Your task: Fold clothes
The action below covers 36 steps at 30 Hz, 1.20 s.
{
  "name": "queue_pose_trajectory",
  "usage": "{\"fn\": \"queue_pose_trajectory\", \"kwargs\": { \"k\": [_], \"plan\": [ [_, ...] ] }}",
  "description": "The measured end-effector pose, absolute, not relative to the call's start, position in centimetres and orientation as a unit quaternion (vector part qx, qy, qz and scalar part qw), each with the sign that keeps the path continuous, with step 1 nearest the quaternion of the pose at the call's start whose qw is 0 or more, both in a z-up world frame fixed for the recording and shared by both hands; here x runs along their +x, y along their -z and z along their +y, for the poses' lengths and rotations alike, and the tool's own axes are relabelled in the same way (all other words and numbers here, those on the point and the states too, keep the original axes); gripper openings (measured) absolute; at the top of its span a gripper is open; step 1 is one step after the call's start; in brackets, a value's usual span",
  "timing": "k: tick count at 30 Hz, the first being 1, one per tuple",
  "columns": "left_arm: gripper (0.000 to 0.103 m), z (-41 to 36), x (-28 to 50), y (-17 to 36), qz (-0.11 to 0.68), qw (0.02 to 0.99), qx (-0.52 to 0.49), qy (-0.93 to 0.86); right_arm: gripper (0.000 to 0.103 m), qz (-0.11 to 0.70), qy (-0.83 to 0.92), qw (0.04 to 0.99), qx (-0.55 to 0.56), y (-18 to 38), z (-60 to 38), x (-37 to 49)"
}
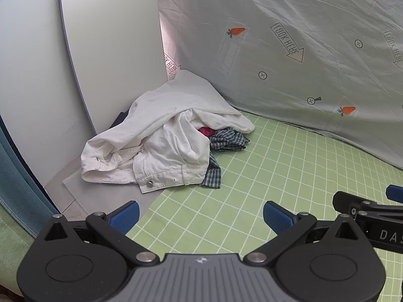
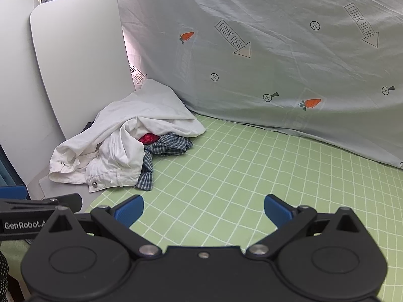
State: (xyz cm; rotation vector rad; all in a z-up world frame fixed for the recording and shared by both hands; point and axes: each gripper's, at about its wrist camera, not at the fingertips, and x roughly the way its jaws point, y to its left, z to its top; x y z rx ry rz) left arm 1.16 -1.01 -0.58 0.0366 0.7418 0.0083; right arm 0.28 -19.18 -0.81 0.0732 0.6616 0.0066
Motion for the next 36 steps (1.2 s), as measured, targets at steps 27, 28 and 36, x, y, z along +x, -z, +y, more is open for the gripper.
{"fn": "queue_pose_trajectory", "kwargs": {
  "k": [27, 28, 36],
  "plan": [
    [0.103, 4.9, 19.0, 4.6, 0.408, 0.907, -0.038, -0.095, 0.097, 0.328, -0.008, 0.945, 0.008, 3.4, -19.9, 18.7],
    [0.102, 5.5, 20.5, 5.1, 0.412, 0.904, -0.044, -0.106, 0.097, 0.330, -0.009, 0.944, 0.011, 3.8, -20.0, 20.4],
    [0.098, 10.3, 30.4, 9.6, 0.441, 0.878, -0.059, -0.178, 0.078, 0.396, -0.028, 0.917, 0.043, 10.9, -20.3, 33.9]
  ]
}}
